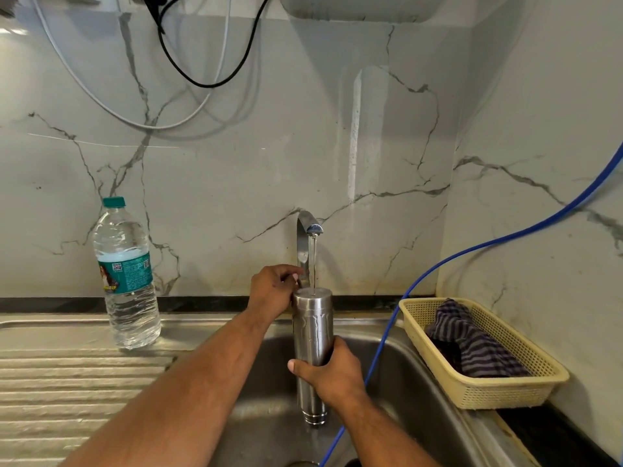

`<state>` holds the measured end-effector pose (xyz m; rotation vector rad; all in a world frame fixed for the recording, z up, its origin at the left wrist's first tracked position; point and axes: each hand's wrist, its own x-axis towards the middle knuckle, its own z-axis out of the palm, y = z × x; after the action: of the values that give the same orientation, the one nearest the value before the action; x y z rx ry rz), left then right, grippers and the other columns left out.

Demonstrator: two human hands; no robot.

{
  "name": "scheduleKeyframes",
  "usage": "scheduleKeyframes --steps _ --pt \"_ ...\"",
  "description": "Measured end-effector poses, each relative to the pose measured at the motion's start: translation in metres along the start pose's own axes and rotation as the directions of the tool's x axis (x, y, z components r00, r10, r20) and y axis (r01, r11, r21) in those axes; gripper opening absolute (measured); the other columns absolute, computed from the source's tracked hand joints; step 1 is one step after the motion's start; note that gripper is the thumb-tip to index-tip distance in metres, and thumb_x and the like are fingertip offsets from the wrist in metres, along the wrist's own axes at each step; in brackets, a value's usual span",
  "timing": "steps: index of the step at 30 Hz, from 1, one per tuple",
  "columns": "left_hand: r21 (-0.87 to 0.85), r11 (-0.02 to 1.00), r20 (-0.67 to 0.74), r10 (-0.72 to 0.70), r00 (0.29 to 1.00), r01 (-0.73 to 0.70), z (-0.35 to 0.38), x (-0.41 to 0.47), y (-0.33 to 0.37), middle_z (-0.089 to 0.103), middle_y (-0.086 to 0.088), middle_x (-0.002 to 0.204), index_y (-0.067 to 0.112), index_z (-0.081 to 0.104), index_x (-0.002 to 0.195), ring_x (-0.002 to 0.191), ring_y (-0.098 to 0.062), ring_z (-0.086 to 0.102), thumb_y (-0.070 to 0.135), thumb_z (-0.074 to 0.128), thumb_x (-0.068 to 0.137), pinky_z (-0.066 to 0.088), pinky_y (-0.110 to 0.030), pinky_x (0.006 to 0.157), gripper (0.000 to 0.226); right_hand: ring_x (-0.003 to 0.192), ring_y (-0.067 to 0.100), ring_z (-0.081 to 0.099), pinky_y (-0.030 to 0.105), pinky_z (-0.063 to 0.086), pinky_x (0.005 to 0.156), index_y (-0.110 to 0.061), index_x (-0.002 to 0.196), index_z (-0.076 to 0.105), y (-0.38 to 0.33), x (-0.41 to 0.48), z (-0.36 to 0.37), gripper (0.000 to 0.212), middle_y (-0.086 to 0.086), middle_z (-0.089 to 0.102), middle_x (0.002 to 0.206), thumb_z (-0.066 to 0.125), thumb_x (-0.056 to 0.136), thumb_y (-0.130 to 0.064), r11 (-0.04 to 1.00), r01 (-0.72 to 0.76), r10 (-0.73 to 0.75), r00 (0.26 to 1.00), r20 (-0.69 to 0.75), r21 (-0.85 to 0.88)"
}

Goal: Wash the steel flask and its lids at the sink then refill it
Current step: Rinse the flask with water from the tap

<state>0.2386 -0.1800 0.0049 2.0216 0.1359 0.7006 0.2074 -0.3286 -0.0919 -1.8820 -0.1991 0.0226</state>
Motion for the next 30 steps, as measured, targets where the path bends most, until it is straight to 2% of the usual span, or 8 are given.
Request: scheduleKeyframes --steps 7,12,14,16,18,23,27,30 --pt "-0.202 0.970 -0.061 -0.154 0.986 0.139 -0.011 -0.069 -0.018 0.067 0.005 0.122 0.028 0.060 0.129 0.113 -0.017 0.065 0.041 0.056 0.102 0.054 -0.050 0.101 0.031 0.101 0.008 0.061 0.023 0.051 0.089 -0.022 0.137 0.053 -0.006 -0.006 -0.001 0.078 -0.004 0.067 0.127 0.093 0.071 -0.032 0.999 0.046 -0.046 0.998 0.036 0.015" --pt "-0.188 0.977 0.086 -0.087 0.992 0.102 -0.018 -0.113 -0.017 0.053 0.013 0.135 0.030 0.038 0.146 0.099 0.002 0.059 0.037 0.069 0.094 0.051 -0.010 0.067 0.061 0.105 0.007 0.063 0.016 0.050 0.082 -0.024 0.137 0.054 -0.009 -0.007 -0.002 0.078 -0.008 0.067 0.121 0.094 0.070 -0.025 0.995 0.100 -0.101 0.988 0.113 0.013" --pt "-0.197 0.975 0.166 -0.069 0.984 0.101 -0.016 -0.111 -0.018 0.046 0.013 0.135 0.034 0.024 0.152 0.102 -0.003 0.059 0.037 0.077 0.088 0.051 -0.007 0.061 0.084 0.110 0.009 0.061 0.017 0.049 0.083 -0.028 0.138 0.053 -0.010 -0.006 -0.003 0.080 -0.008 0.064 0.126 0.094 0.069 -0.022 0.993 0.121 -0.118 0.985 0.123 -0.015" --pt "-0.223 0.969 0.177 -0.067 0.982 0.106 -0.015 -0.105 -0.018 0.045 0.009 0.137 0.042 0.016 0.155 0.115 -0.015 0.059 0.042 0.083 0.080 0.060 -0.022 0.080 0.101 0.118 0.013 0.058 0.028 0.053 0.096 -0.032 0.141 0.050 -0.011 -0.001 -0.006 0.086 -0.006 0.058 0.133 0.093 0.068 -0.020 0.989 0.137 -0.131 0.987 0.091 -0.061" --pt "-0.298 0.946 0.152 -0.082 0.985 0.125 -0.015 -0.100 -0.020 0.047 0.010 0.133 0.050 0.021 0.152 0.117 -0.020 0.059 0.039 0.084 0.080 0.059 -0.044 0.094 0.096 0.124 0.016 0.054 0.038 0.052 0.105 -0.034 0.146 0.046 -0.010 0.001 -0.008 0.092 -0.006 0.052 0.137 0.092 0.067 -0.021 0.978 0.149 -0.143 0.989 0.046 -0.145" --pt "-0.482 0.864 0.102 -0.113 0.988 0.149 -0.017 -0.098 -0.017 0.050 0.000 0.134 0.038 0.047 0.136 0.111 -0.019 0.061 0.025 0.081 0.086 0.063 -0.038 0.085 0.061 0.143 0.023 0.029 0.050 0.039 0.116 -0.046 0.155 0.031 -0.015 -0.004 -0.016 0.098 -0.007 0.034 0.154 0.087 0.074 -0.038 0.894 0.125 -0.207 0.967 -0.148 -0.430" --pt "-0.691 0.680 0.053 -0.288 0.956 0.243 -0.018 -0.091 -0.019 0.052 -0.013 0.136 0.028 0.041 0.135 0.111 -0.029 0.064 0.023 0.076 0.089 0.064 -0.043 0.082 0.058 0.154 0.031 0.005 0.053 0.031 0.121 -0.033 0.161 0.017 -0.026 -0.008 -0.017 0.108 0.004 0.006 0.168 0.087 0.078 -0.039 0.949 0.032 -0.148 0.924 -0.354 -0.313" --pt "-0.767 0.561 0.040 -0.443 0.896 0.311 -0.024 -0.082 -0.026 0.051 -0.018 0.135 0.023 0.042 0.137 0.114 -0.033 0.061 0.025 0.077 0.089 0.064 -0.047 0.079 0.058 0.152 0.035 0.025 0.049 0.039 0.117 -0.028 0.163 0.009 -0.027 -0.002 -0.016 0.103 0.013 0.018 0.167 0.079 0.088 -0.026 0.998 -0.063 0.056 0.949 -0.310 -0.013"
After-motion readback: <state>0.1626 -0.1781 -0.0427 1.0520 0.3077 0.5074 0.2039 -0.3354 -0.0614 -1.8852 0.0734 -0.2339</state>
